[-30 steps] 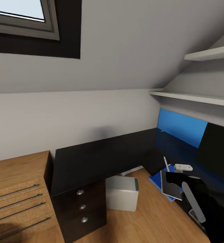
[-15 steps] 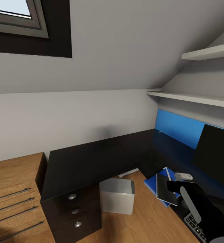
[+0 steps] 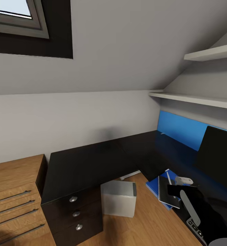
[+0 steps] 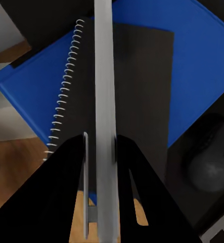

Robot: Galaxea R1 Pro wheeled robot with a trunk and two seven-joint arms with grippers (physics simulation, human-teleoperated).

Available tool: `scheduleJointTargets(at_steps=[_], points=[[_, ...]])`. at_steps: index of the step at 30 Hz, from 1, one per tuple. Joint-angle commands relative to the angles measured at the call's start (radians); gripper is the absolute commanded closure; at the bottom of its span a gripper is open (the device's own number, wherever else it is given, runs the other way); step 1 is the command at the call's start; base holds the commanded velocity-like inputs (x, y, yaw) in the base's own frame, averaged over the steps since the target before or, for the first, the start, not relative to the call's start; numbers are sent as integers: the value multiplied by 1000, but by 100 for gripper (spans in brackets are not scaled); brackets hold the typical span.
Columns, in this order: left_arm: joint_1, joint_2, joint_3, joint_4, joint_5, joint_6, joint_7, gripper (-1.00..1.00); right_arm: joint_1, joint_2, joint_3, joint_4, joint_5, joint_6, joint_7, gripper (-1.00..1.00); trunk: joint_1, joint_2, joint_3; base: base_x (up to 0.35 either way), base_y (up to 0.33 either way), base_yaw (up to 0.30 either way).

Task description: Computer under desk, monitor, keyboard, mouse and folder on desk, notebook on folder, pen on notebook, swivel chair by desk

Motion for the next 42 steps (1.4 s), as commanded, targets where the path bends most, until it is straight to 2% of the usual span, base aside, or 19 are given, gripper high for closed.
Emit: scheduleJointTargets(at_steps=[1,6,8,10,14,26,31,32,42], points=[[0,-1,2,-3,-3,6,1,-100,-1,-1,2,2,-12,-2,-9,100,0,-1,-1,0,0,0],[0,-1,2,-2,-3,6,1,-100,-20,0,2,60,-14,-54,-9,100,0,-1,-1,0,0,0],[0,-1,2,-3,-3,6,1,-100,-57,-1,2,138,-15,-94,-7,100,0,-1,-1,0,0,0],[0,-1,2,-2,-3,6,1,-100,-73,-1,2,175,-15,-122,-6,100,0,-1,-1,0,0,0],[0,-1,2,-2,-3,6,1,-100,-84,-2,2,202,-14,-159,-6,100,0,-1,-1,0,0,0],[0,-1,2,-1,-4,6,1,-100,-92,1,2,244,-13,-197,-6,100,0,-1,-1,0,0,0],[0,-1,2,-1,-4,6,1,-100,-114,18,2,302,-12,-243,-6,100,0,-1,-1,0,0,0],[0,-1,2,-1,-4,6,1,-100,-133,30,3,352,-7,-284,-6,100,0,-1,-1,0,0,0],[0,-2,2,-1,-4,6,1,-100,-146,36,3,386,6,-308,-7,100,0,-1,-1,0,0,0]])
